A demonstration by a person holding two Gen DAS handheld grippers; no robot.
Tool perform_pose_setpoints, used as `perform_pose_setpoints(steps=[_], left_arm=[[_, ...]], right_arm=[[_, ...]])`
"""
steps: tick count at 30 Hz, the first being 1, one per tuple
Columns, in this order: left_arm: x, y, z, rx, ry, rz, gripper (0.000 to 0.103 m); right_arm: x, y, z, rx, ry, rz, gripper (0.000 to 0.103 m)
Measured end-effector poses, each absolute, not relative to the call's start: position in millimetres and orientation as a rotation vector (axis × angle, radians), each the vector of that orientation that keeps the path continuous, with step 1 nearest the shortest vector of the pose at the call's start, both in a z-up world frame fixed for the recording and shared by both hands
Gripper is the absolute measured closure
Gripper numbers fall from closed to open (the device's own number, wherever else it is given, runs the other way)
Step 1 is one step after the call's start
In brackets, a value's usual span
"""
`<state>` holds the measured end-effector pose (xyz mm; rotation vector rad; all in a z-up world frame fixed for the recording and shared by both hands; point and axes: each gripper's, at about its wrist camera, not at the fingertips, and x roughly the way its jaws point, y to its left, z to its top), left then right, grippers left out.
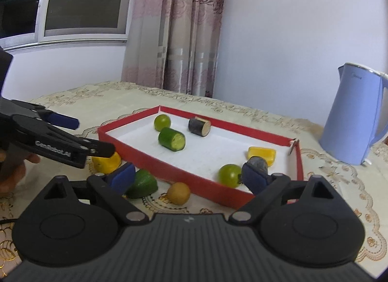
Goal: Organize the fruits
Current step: 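Move the left gripper to the yellow mango and close on it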
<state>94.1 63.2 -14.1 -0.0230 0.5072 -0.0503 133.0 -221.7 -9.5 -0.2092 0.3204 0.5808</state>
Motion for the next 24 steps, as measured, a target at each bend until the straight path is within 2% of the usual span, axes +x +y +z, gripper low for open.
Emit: perform_pose_setpoints(steps=[6, 13, 15, 17, 22, 24], left_arm=[[96.2, 72.9, -17.8, -0.088, 0.526, -0.087, 0.001], [102.5, 60.4, -21.0, -0.02, 0.568, -0.118, 0.001], [105.8, 60.2, -23.2, -0.021, 0.593, -0.128, 0.007], [109.5, 62.9, -25.9, -0.039, 0.619, -0.128, 0.024], [111.0, 64.1, -27.1, -0.036, 0.625, -0.094, 0.037], [109.7, 63.6, -26.1, -0.035, 0.62, -0.113, 0.049]], right_arm=[[136.2, -225.7, -10.7, -0.204, 0.33, 0.55, 0.009], [135.6, -221.4, -12.5, -0.232, 0.325, 0.543, 0.006], [135.9, -220.8, -12.5, -0.233, 0.325, 0.54, 0.005], [135.6, -220.8, -12.4, -0.235, 0.32, 0.537, 0.004], [133.9, -221.0, -11.9, -0.241, 0.303, 0.529, 0.002], [133.4, -221.0, -11.6, -0.241, 0.302, 0.532, 0.002]])
